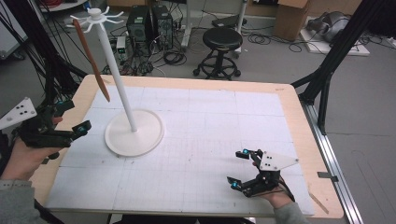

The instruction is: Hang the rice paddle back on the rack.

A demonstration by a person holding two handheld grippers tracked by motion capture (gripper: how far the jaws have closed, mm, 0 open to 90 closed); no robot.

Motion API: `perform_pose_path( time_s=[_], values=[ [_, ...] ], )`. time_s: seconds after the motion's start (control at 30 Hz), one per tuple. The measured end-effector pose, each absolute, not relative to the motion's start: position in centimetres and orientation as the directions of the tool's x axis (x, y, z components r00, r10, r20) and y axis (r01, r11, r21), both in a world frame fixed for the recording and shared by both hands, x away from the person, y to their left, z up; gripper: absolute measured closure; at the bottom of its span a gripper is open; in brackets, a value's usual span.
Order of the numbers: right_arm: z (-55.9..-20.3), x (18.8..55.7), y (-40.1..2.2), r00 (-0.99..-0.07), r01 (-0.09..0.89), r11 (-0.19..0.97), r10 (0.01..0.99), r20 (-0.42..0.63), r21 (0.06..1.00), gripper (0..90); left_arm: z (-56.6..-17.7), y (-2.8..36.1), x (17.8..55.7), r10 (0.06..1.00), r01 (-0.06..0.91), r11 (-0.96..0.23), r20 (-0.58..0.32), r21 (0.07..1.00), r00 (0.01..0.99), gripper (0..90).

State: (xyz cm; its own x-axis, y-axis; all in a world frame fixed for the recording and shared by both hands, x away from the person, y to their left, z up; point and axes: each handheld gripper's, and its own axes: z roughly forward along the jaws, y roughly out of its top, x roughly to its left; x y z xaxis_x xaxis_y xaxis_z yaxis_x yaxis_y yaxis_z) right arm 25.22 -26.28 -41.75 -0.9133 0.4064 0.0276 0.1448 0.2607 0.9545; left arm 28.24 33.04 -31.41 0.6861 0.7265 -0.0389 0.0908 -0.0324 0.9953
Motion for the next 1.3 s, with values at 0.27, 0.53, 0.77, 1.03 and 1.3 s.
perform_pose_path(
  time_s=[0.27, 0.53, 0.77, 1.03, 1.3],
  values=[
    [-41.7, 25.4, -26.1, -0.914, 0.138, 0.262, 0.406, 0.021, 0.955, 9.7, -33.5, 33.6, 27.3, 0.743, 0.107, -0.027, -0.052, 0.994, 0.668, 1.7],
    [-41.7, 25.6, -26.1, -0.911, 0.142, 0.26, 0.412, 0.023, 0.955, 9.6, -35.2, 33.7, 26.5, 0.756, 0.119, -0.025, -0.06, 0.993, 0.652, 1.7],
    [-41.8, 25.9, -26.2, -0.908, 0.146, 0.254, 0.418, 0.028, 0.956, 9.6, -36.9, 33.2, 25.6, 0.738, 0.131, -0.004, -0.086, 0.991, 0.669, 1.7],
    [-41.7, 26.0, -26.5, -0.902, 0.161, 0.247, 0.431, 0.041, 0.956, 9.7, -38.0, 32.8, 25.3, 0.748, 0.145, -0.035, -0.07, 0.989, 0.66, 1.7],
    [-41.6, 26.1, -27.0, -0.873, 0.161, 0.228, 0.487, 0.031, 0.96, 9.6, -38.8, 32.4, 24.8, 0.76, 0.154, -0.047, -0.064, 0.987, 0.647, 1.7]
  ],
)
